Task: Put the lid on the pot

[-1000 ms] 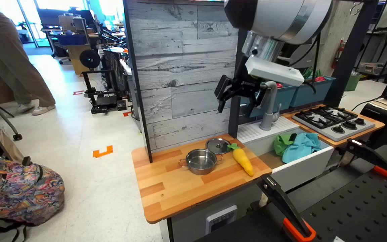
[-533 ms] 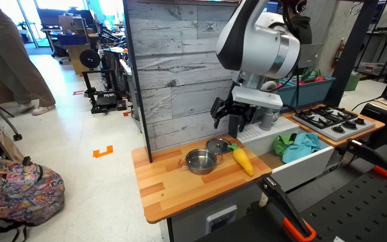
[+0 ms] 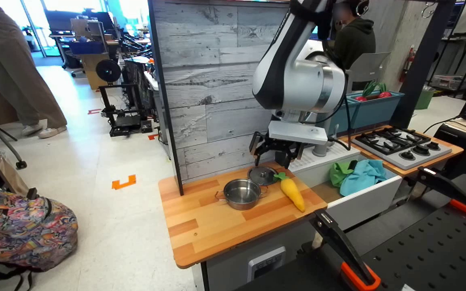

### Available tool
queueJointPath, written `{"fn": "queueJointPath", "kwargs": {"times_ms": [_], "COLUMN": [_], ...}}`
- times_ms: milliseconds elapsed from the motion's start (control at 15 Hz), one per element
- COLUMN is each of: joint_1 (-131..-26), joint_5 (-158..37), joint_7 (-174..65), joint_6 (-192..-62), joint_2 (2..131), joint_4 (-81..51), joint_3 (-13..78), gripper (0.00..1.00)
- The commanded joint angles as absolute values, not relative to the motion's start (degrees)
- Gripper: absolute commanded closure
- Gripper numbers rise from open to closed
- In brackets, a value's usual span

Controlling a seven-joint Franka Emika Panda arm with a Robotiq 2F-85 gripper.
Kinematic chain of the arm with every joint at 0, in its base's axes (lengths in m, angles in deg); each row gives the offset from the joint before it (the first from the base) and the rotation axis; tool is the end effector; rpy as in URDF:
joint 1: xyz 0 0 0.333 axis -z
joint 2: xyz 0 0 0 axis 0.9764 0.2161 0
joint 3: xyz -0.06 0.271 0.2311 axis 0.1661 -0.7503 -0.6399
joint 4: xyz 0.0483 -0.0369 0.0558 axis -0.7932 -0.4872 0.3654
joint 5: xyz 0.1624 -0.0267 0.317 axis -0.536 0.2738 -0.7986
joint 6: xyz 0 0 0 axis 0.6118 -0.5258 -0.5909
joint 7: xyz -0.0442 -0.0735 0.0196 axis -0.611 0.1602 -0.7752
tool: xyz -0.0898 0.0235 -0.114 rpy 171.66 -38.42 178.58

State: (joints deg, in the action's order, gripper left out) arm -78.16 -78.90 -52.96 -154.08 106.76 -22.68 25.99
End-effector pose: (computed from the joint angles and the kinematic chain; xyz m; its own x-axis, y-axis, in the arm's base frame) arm 0.6596 0.0228 0.0379 0.9456 -0.3204 0.0556 -0.3099 -0.9397 -0.1447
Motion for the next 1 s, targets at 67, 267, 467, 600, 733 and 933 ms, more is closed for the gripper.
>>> {"fn": "queueJointPath", "kwargs": {"times_ms": [67, 267, 467, 600, 733, 933], "joint_1": [-81.3, -82.2, -82.8, -83.1, -83.5, -83.4], "joint_5": [-75.8, -75.4, -74.8, -74.3, -74.0, -73.7], "joint_7": [-49.0, -48.0, -48.0, -48.2, -48.5, -49.0], "joint_6": [-152.1, -151.8, -152.6, -153.3, -154.3, -154.7], "joint_2": [110.4, 111.2, 111.4, 111.2, 111.0, 110.6], "joint_4": [-17.6, -17.0, -17.3, -17.9, -17.9, -17.6], "joint_3": [28.7, 29.4, 29.2, 28.9, 28.7, 28.3], "gripper": [0.0, 0.0, 0.0, 0.0, 0.0, 0.0]}}
